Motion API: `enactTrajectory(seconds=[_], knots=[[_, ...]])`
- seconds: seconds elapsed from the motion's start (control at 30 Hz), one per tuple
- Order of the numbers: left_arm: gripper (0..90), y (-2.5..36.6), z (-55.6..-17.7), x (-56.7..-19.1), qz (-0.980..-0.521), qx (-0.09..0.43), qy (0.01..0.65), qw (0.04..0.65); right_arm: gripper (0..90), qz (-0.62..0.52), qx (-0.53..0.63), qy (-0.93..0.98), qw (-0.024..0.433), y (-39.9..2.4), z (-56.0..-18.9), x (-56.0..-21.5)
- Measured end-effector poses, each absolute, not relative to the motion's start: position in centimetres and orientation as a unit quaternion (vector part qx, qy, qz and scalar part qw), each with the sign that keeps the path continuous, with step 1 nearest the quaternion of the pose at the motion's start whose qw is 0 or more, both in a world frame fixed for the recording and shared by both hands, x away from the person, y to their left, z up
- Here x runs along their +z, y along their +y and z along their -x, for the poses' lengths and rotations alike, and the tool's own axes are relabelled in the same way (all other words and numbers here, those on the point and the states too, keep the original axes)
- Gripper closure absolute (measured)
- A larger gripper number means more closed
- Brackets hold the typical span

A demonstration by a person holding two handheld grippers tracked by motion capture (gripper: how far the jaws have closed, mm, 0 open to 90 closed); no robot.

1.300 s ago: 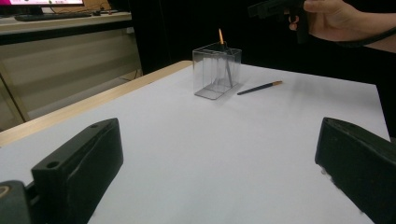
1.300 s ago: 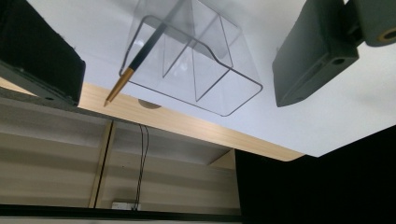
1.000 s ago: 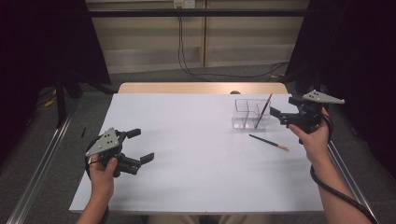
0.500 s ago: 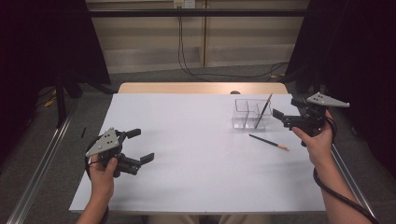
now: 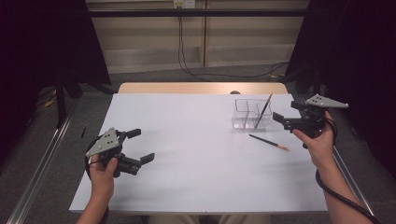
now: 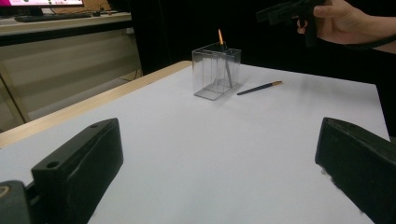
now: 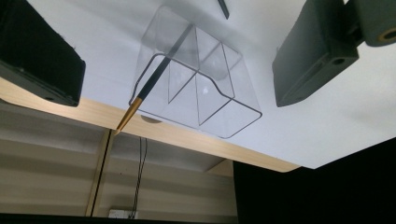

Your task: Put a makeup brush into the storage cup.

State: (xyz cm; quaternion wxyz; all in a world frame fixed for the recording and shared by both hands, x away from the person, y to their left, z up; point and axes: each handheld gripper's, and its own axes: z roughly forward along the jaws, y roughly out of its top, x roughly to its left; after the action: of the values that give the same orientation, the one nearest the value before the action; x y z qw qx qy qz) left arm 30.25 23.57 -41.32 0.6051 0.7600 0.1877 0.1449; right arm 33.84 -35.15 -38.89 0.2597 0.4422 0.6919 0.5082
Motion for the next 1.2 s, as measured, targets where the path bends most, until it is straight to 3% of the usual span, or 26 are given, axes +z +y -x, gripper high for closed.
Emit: enactTrajectory(seconds=[1.2], knots=[[0.9,23.3,-30.4,-41.6,-0.764,0.138,0.188,0.602,4.2,-0.448,0.402,0.774,0.194,-36.1,-35.0,-39.7]])
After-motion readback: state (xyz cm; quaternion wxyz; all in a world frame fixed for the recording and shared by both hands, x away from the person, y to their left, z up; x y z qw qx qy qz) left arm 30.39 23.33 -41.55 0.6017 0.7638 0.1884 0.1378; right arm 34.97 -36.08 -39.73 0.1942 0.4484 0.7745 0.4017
